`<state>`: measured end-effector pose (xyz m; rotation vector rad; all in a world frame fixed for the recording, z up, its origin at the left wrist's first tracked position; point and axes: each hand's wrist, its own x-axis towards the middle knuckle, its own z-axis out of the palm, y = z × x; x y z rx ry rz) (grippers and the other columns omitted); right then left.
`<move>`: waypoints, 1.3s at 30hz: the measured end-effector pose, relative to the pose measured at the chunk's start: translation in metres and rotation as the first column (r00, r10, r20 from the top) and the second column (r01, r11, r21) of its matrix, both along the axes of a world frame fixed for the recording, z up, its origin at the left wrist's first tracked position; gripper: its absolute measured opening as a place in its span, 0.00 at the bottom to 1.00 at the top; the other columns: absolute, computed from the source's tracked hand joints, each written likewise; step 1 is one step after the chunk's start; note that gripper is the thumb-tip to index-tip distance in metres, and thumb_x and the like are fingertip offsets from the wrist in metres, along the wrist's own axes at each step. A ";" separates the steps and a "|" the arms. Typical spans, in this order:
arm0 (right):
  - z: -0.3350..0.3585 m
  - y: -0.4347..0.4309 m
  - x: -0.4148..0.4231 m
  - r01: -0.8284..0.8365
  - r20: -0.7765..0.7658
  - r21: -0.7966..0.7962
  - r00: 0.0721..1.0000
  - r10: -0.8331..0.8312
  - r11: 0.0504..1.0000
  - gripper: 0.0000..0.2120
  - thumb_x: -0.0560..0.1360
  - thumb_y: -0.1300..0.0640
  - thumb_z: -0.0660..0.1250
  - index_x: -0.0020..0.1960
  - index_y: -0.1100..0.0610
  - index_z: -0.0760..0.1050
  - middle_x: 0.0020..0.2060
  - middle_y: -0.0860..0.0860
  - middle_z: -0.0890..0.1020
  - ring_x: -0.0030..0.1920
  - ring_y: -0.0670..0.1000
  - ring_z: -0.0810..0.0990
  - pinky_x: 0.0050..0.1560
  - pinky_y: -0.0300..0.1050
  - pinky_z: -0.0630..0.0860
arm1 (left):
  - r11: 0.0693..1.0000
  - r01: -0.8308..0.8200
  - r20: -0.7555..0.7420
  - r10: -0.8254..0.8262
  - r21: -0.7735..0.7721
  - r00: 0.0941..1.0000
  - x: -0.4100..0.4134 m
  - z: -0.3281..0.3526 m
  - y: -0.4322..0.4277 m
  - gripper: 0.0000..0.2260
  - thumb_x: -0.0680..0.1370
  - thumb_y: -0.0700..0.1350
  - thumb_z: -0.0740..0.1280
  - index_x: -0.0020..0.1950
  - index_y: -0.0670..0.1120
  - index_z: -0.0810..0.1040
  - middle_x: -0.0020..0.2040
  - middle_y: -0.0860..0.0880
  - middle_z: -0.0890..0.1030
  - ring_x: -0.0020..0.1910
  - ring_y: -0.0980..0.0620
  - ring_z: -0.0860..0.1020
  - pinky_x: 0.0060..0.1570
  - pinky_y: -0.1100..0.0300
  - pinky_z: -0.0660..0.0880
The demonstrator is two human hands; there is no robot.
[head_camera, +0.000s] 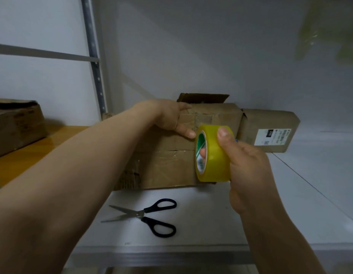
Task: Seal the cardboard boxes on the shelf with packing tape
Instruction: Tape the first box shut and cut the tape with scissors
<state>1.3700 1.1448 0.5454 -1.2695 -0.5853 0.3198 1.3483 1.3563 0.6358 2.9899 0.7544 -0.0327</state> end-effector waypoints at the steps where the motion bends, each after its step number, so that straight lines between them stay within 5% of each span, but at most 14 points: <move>1: -0.004 0.002 0.000 0.002 -0.009 0.000 1.000 -0.002 1.000 0.19 0.79 0.45 0.67 0.50 0.61 0.83 0.37 0.54 0.87 0.38 0.52 0.87 0.44 0.50 0.82 | 1.000 0.001 -0.005 -0.001 -0.004 1.000 0.000 0.000 0.000 0.52 0.67 0.72 0.70 0.83 0.56 0.48 0.79 0.47 0.64 0.76 0.44 0.65 0.75 0.49 0.62; 7: -0.025 0.013 -0.007 -0.012 -0.078 -0.041 0.997 0.009 0.999 0.18 0.79 0.46 0.68 0.49 0.62 0.82 0.37 0.54 0.87 0.40 0.54 0.86 0.47 0.53 0.82 | 1.000 0.008 -0.030 -0.008 0.017 1.000 0.003 0.001 0.001 0.49 0.69 0.72 0.68 0.83 0.57 0.51 0.81 0.49 0.59 0.78 0.45 0.61 0.76 0.50 0.60; 10: -0.046 0.013 -0.011 -0.018 -0.104 -0.118 0.995 0.006 0.993 0.15 0.80 0.46 0.65 0.46 0.57 0.81 0.31 0.45 0.85 0.31 0.43 0.83 0.37 0.46 0.78 | 1.000 0.023 -0.018 -0.023 -0.001 1.000 0.002 0.001 0.002 0.48 0.69 0.70 0.70 0.83 0.57 0.51 0.80 0.48 0.63 0.77 0.44 0.64 0.74 0.50 0.61; 15: -0.055 0.012 -0.002 -0.021 -0.103 -0.169 0.995 0.003 0.985 0.17 0.81 0.44 0.64 0.49 0.57 0.82 0.31 0.45 0.85 0.30 0.40 0.82 0.31 0.37 0.75 | 0.967 0.255 0.236 -0.247 0.001 0.940 -0.008 -0.008 0.006 0.41 0.74 0.59 0.75 0.79 0.62 0.53 0.74 0.45 0.66 0.67 0.44 0.73 0.66 0.50 0.71; 18: -0.059 0.015 -0.002 -0.026 -0.110 -0.180 0.994 0.006 0.983 0.19 0.80 0.44 0.65 0.53 0.60 0.81 0.32 0.47 0.86 0.31 0.42 0.83 0.30 0.37 0.76 | 0.879 0.416 0.195 -0.462 0.233 0.865 -0.013 -0.022 0.000 0.34 0.82 0.49 0.66 0.80 0.66 0.49 0.81 0.51 0.53 0.71 0.47 0.70 0.66 0.50 0.71; 21: -0.063 0.016 0.000 -0.038 -0.130 -0.183 0.991 0.014 0.982 0.18 0.80 0.44 0.65 0.55 0.58 0.80 0.31 0.46 0.85 0.31 0.43 0.83 0.29 0.37 0.76 | 0.759 0.459 0.054 -0.541 0.461 0.840 -0.014 -0.037 0.001 0.28 0.85 0.47 0.56 0.81 0.65 0.48 0.83 0.56 0.48 0.81 0.46 0.53 0.71 0.48 0.66; 25: -0.053 0.017 0.005 -0.060 -0.132 -0.219 0.991 0.032 0.974 0.15 0.80 0.41 0.65 0.47 0.53 0.79 0.30 0.44 0.85 0.35 0.46 0.84 0.38 0.45 0.80 | 0.660 0.414 -0.023 -0.515 0.627 0.857 -0.015 -0.043 0.008 0.36 0.81 0.38 0.57 0.82 0.61 0.45 0.83 0.51 0.41 0.82 0.47 0.41 0.79 0.44 0.46; 27: -0.048 0.022 0.005 -0.062 -0.122 -0.233 0.992 0.034 0.970 0.19 0.78 0.39 0.67 0.47 0.56 0.81 0.37 0.51 0.87 0.40 0.52 0.86 0.48 0.52 0.83 | 0.598 0.360 0.018 -0.531 0.716 0.847 -0.016 -0.056 0.010 0.35 0.80 0.39 0.57 0.83 0.58 0.48 0.83 0.47 0.45 0.82 0.44 0.44 0.78 0.45 0.43; 30: -0.046 0.029 0.002 -0.076 -0.129 -0.276 0.991 0.042 0.958 0.24 0.76 0.39 0.70 0.52 0.61 0.81 0.48 0.62 0.86 0.50 0.61 0.86 0.58 0.63 0.80 | 0.659 0.204 0.204 -0.486 0.724 0.850 -0.021 -0.080 0.009 0.32 0.78 0.43 0.58 0.81 0.60 0.55 0.80 0.45 0.59 0.75 0.40 0.57 0.71 0.47 0.54; 35: -0.057 0.037 0.002 -0.139 -0.146 -0.331 0.985 0.095 0.933 0.26 0.75 0.39 0.71 0.55 0.63 0.79 0.43 0.58 0.83 0.45 0.56 0.83 0.57 0.59 0.80 | 0.574 0.193 0.324 -0.674 0.796 0.664 -0.029 -0.097 0.009 0.23 0.75 0.42 0.63 0.71 0.49 0.77 0.54 0.42 0.75 0.49 0.42 0.70 0.44 0.55 0.59; 37: -0.062 0.041 0.002 -0.151 -0.154 -0.321 0.982 0.106 0.935 0.29 0.75 0.38 0.71 0.56 0.66 0.79 0.41 0.57 0.82 0.43 0.54 0.82 0.49 0.52 0.80 | 0.690 0.270 0.353 -0.618 0.672 0.703 -0.036 -0.102 0.003 0.23 0.74 0.40 0.67 0.69 0.46 0.79 0.51 0.41 0.78 0.43 0.39 0.76 0.36 0.57 0.65; 39: -0.064 0.043 0.002 -0.148 -0.151 -0.321 0.983 0.104 0.935 0.29 0.74 0.37 0.71 0.54 0.64 0.80 0.41 0.56 0.83 0.42 0.52 0.82 0.45 0.47 0.78 | 0.887 0.248 0.458 -0.420 0.390 0.783 -0.044 -0.104 -0.011 0.23 0.77 0.46 0.60 0.74 0.52 0.74 0.56 0.43 0.81 0.45 0.42 0.79 0.36 0.58 0.67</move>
